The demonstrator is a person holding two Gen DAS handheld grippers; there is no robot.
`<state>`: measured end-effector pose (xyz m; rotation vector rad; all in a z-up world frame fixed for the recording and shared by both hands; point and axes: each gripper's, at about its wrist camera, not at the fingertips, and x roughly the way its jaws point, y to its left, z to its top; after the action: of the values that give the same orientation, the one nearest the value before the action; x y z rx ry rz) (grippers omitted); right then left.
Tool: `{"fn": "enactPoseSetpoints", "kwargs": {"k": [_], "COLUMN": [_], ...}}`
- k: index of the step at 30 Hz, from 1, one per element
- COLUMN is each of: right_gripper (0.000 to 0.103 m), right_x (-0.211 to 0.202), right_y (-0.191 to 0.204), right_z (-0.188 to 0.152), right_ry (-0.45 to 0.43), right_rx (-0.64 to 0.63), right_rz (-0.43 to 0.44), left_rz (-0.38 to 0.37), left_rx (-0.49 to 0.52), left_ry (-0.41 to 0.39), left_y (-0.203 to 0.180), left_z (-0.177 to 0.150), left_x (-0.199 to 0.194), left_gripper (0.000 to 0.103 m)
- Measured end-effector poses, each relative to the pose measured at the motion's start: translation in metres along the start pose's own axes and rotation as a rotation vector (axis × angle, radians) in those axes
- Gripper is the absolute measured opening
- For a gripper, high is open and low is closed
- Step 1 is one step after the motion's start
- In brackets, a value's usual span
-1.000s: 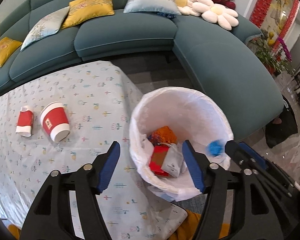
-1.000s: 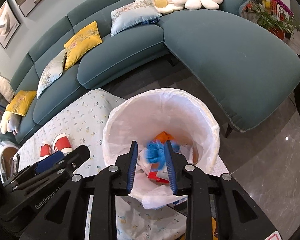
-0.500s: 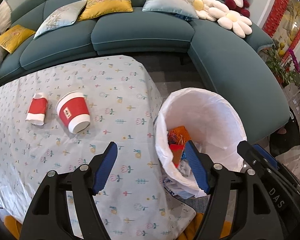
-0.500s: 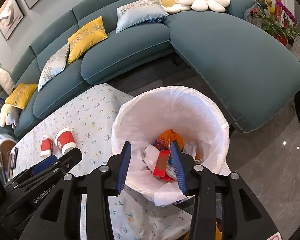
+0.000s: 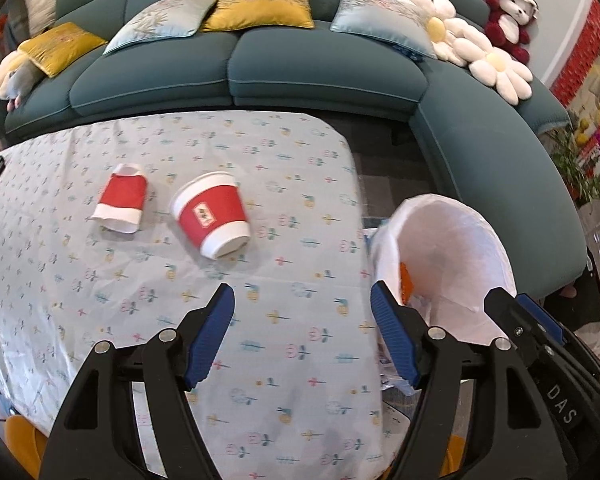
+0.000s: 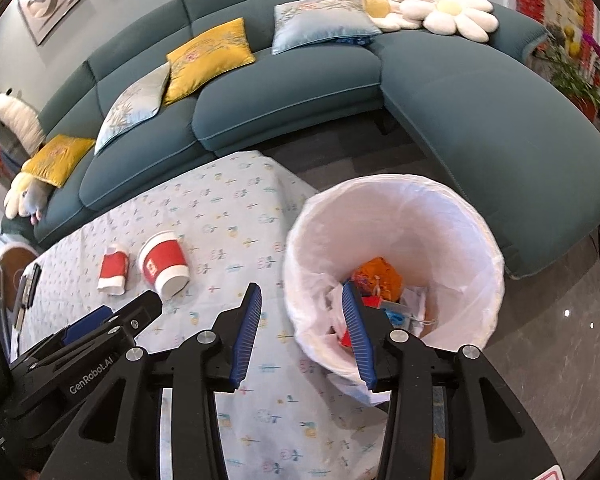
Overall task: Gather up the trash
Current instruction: 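Move both open tools back over the table toward the cups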
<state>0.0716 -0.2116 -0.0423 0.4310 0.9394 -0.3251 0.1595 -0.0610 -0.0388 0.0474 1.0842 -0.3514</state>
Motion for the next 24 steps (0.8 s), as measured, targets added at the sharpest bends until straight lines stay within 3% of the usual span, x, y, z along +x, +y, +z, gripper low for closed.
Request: {"fn": "enactPoseSetpoints", "kwargs": {"k": [2, 12, 15, 24], "right_gripper": [0.043, 0.056, 0.057, 0.061], "right_x": [0.002, 0.016, 0.024, 0.065], "right_y": [0.011, 0.063, 0.081, 0.131], "right_z": [-0.001, -0.009, -0.012, -0.015], "right_ry": [0.005, 0.035, 0.05, 0.108], "right_rx": [-0.02, -0.108, -0.133, -0.206], "right_rz": [0.005, 0.02, 0.023, 0.044], "left_rz": [0.012, 0.063, 0.077, 0.116], "left_rx": [-0.016, -0.132, -0.17, -0.281], "left_ry": [-0.005, -0.004, -0.008, 0.021], "left_y": [0.01, 0.082, 0.106, 0.162], "left_z": [-0.001, -0.003, -0.004, 0.002], "left_x": [-0.002, -0.001, 0.001, 0.022], "left_gripper": [0.075, 0.08, 0.089, 0.089]}}
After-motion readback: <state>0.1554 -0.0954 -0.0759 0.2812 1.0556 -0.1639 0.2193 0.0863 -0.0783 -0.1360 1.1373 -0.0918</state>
